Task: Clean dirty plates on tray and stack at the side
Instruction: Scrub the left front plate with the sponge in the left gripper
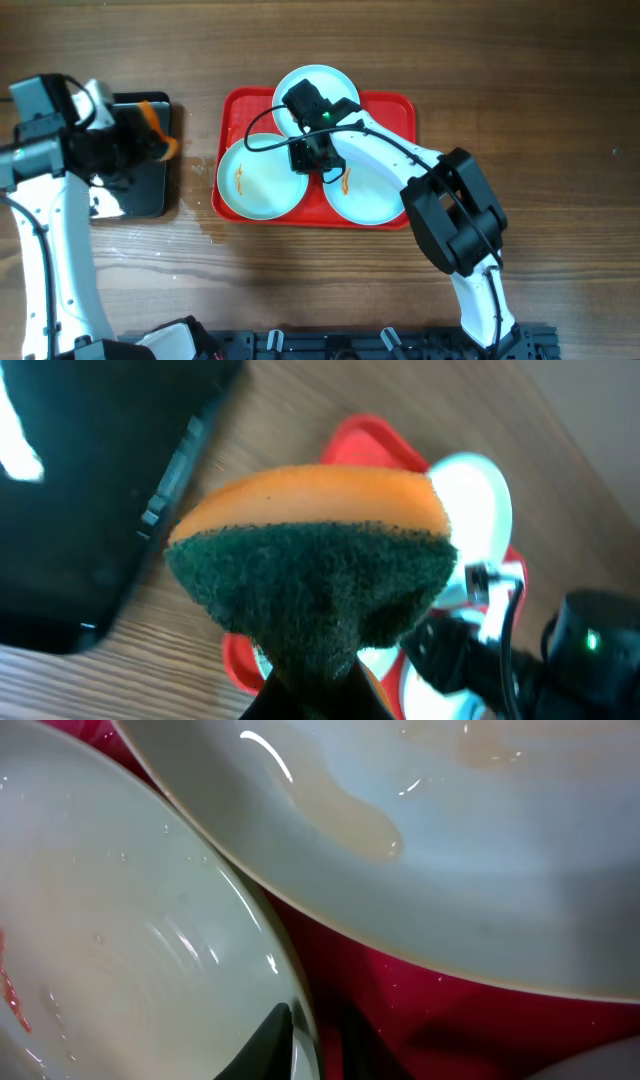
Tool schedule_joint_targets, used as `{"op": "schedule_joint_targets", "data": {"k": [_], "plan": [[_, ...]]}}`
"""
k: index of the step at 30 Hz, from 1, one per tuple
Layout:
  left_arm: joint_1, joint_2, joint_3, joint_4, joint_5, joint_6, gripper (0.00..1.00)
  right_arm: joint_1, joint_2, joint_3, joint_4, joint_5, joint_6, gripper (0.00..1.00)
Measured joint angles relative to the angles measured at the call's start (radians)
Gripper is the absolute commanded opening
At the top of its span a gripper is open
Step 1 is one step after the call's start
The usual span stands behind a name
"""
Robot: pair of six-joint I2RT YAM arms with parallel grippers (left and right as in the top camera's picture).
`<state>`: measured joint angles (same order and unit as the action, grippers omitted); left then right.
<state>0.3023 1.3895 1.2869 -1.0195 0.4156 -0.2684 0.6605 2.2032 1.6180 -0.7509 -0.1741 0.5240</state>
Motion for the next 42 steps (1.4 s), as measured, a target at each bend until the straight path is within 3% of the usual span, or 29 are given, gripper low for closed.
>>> {"op": "schedule_joint_targets", "data": {"k": [5, 13, 25, 42], "plan": [[-0.113, 0.001, -0.078, 0.046, 0.024, 0.0, 0.04, 0.0, 0.0, 0.0, -0.006, 0.0, 0.011, 0.2], [-0.27, 0.072, -0.167, 0.15, 0.014, -0.035, 0.04, 0.0, 0.0, 0.0, -0.033, -0.001, 0.02, 0.06], [-0.423, 0.279, -0.17, 0.237, -0.016, -0.088, 0.04, -0.003, 0.0, 0.0, -0.038, -0.014, 0.021, 0.05], [-0.501, 0.444, -0.171, 0.321, -0.158, -0.196, 0.04, -0.003, 0.0, 0.0, -0.037, -0.016, 0.021, 0.04]]}}
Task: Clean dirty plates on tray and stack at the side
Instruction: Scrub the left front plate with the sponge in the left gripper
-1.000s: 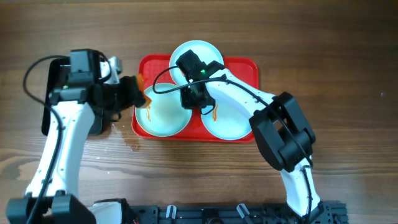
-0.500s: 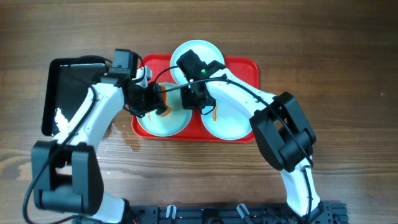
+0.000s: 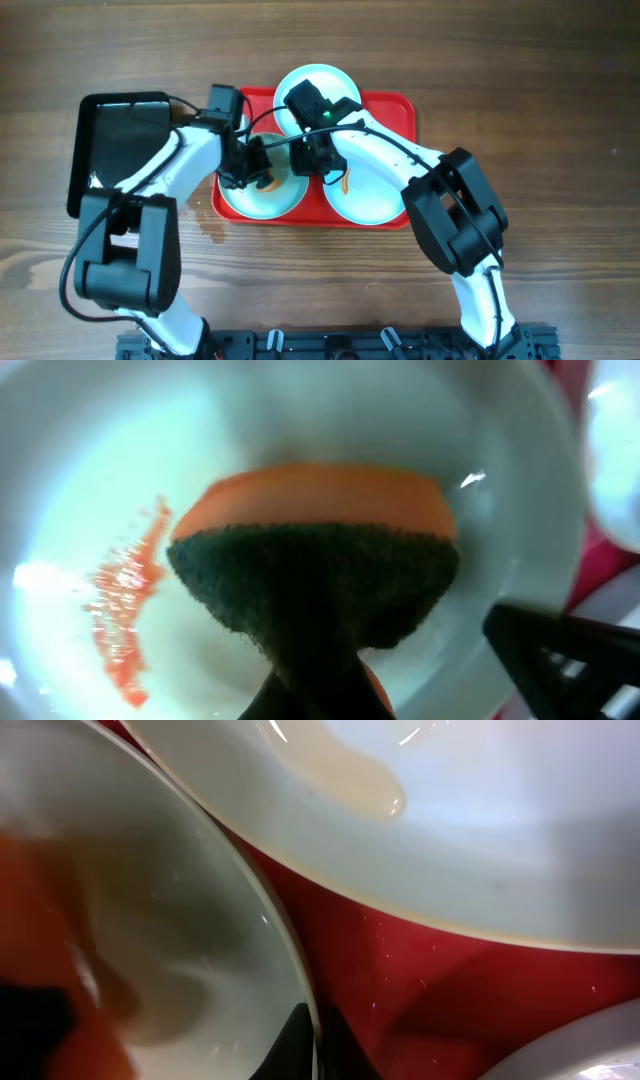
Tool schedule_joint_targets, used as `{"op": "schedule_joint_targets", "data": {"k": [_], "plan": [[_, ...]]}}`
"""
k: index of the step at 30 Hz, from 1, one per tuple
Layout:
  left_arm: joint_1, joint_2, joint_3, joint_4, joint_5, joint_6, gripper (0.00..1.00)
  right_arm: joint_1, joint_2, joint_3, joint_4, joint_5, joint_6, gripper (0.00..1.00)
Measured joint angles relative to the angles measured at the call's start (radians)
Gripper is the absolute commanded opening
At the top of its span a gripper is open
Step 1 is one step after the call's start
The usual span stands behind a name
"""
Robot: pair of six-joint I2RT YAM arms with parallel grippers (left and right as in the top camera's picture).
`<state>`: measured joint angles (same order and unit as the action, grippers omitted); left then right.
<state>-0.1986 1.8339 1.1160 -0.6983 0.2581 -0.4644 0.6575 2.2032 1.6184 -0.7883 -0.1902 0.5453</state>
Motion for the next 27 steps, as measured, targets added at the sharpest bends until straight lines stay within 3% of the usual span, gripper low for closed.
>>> {"op": "schedule_joint_targets", "data": {"k": [9, 20, 27], "plan": [[-0.042, 0.015, 0.002, -0.041, -0.171, -0.01, 0.04, 0.0, 0.0, 0.0, -0.001, -0.001, 0.0, 0.04], [-0.045, 0.015, 0.005, -0.089, -0.496, -0.009, 0.04, 0.0, 0.0, 0.0, 0.0, -0.005, 0.0, 0.04], [-0.045, -0.02, 0.061, -0.116, -0.502, -0.021, 0.04, 0.0, 0.0, 0.0, 0.0, -0.008, 0.0, 0.04]]}}
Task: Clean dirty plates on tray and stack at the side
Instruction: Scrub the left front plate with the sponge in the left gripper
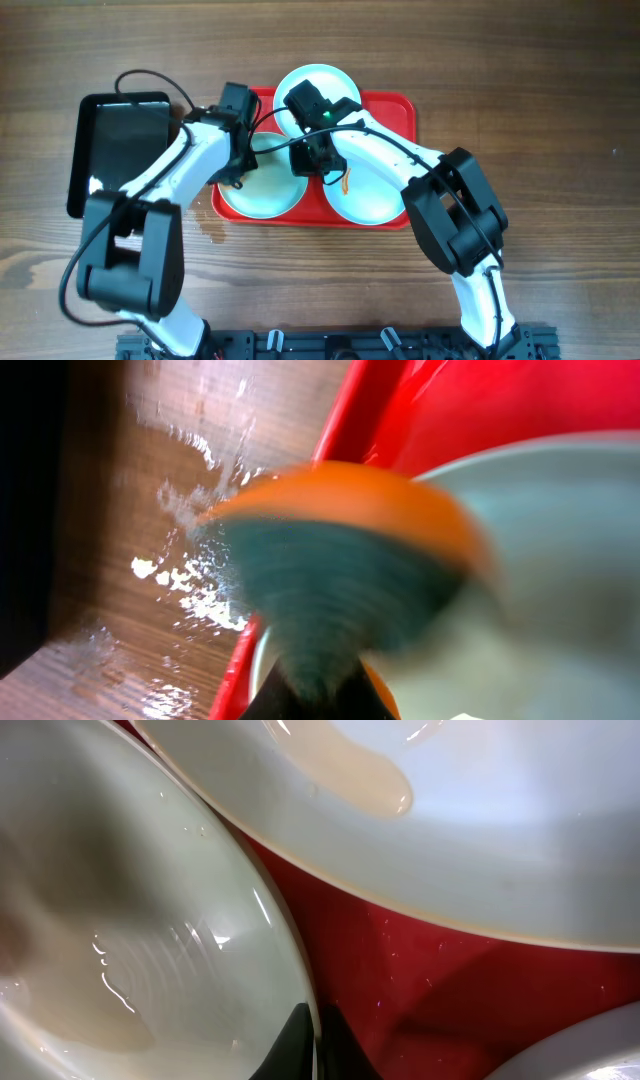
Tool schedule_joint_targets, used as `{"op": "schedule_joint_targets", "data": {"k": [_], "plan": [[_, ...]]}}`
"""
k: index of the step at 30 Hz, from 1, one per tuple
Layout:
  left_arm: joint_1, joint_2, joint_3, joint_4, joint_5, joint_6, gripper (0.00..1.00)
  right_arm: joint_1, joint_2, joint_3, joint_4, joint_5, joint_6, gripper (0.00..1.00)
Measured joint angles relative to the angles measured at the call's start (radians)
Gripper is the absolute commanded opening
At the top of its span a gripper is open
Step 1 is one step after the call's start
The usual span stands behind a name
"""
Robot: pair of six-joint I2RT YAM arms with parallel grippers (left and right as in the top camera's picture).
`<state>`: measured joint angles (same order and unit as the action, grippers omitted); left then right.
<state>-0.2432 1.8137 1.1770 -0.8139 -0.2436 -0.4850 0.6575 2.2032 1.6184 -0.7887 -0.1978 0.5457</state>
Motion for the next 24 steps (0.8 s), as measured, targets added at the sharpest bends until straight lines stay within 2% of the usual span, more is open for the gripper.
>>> {"op": "schedule_joint_targets", "data": {"k": [7, 16, 20, 24], "plan": [[-0.001, -0.052, 0.015, 0.076, 0.146, -0.008, 0.04, 0.0, 0.0, 0.0, 0.0, -0.001, 0.0, 0.04], [-0.004, 0.032, -0.042, 0.149, 0.332, -0.015, 0.04, -0.001, 0.0, 0.0, 0.0, -0.004, 0.0, 0.04], [-0.004, 0.045, -0.043, 0.147, 0.344, -0.015, 0.04, -0.001, 0.0, 0.0, 0.0, -0.004, 0.0, 0.04], [-0.005, 0.045, -0.042, 0.088, 0.261, -0.014, 0.04, -0.001, 0.0, 0.0, 0.0, -0.004, 0.0, 0.04]]}}
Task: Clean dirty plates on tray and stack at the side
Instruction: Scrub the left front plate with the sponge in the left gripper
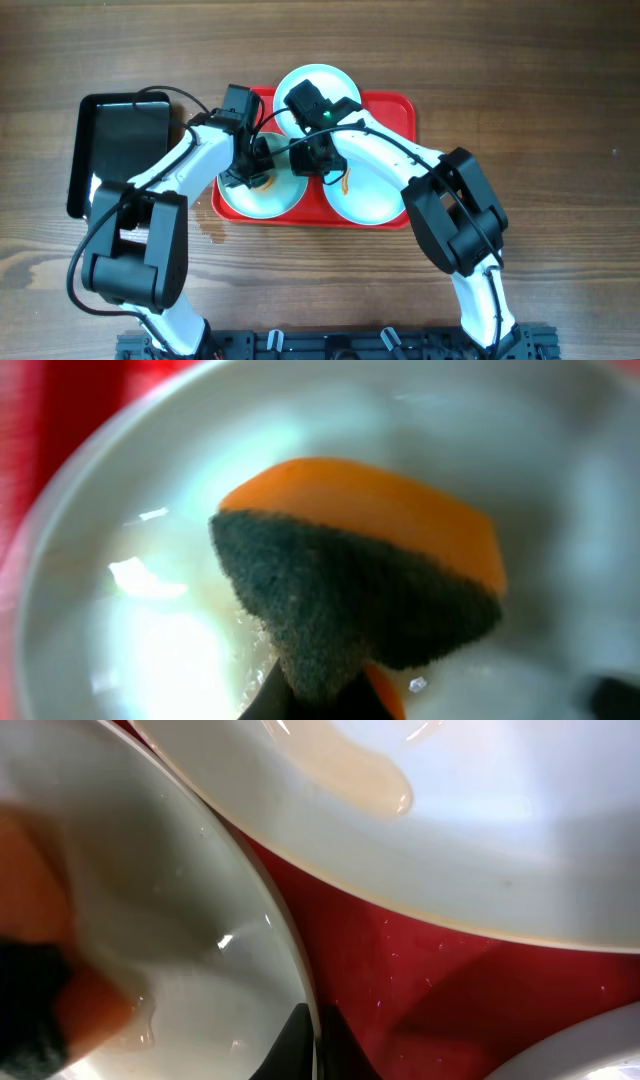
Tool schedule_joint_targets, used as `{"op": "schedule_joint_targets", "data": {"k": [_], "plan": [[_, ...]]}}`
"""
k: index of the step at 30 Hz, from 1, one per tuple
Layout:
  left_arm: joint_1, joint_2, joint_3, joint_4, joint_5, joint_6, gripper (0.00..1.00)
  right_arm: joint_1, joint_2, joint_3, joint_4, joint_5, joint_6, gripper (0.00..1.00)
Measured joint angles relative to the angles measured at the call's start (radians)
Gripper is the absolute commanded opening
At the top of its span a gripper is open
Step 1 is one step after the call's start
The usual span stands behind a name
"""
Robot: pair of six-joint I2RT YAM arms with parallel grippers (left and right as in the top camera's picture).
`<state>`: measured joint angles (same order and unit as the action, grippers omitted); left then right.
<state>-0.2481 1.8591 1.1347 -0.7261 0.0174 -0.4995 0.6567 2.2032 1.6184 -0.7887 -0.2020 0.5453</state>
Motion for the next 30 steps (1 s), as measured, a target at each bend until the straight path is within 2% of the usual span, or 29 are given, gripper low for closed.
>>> {"op": "schedule_joint_targets", "data": {"k": [6, 12, 16, 23, 26, 30], "plan": [[0.003, 0.0, 0.001, -0.104, -0.204, 0.0, 0.04, 0.0, 0.0, 0.0, 0.0, 0.0, 0.0, 0.04], [0.009, 0.0, 0.008, -0.123, -0.278, 0.0, 0.04, 0.0, 0.0, 0.0, -0.006, -0.015, -0.002, 0.04], [0.013, -0.033, 0.04, -0.134, -0.245, 0.0, 0.04, 0.0, 0.0, 0.01, -0.055, -0.014, -0.008, 0.04], [0.033, -0.232, 0.1, -0.112, -0.139, 0.0, 0.04, -0.001, -0.011, 0.017, -0.079, -0.003, -0.013, 0.04], [0.064, -0.282, 0.102, -0.121, -0.097, 0.0, 0.04, -0.001, -0.043, 0.017, -0.086, 0.018, -0.024, 0.05], [0.142, -0.306, 0.102, -0.123, 0.034, 0.0, 0.04, -0.001, -0.112, 0.017, -0.089, 0.088, -0.031, 0.04]]}}
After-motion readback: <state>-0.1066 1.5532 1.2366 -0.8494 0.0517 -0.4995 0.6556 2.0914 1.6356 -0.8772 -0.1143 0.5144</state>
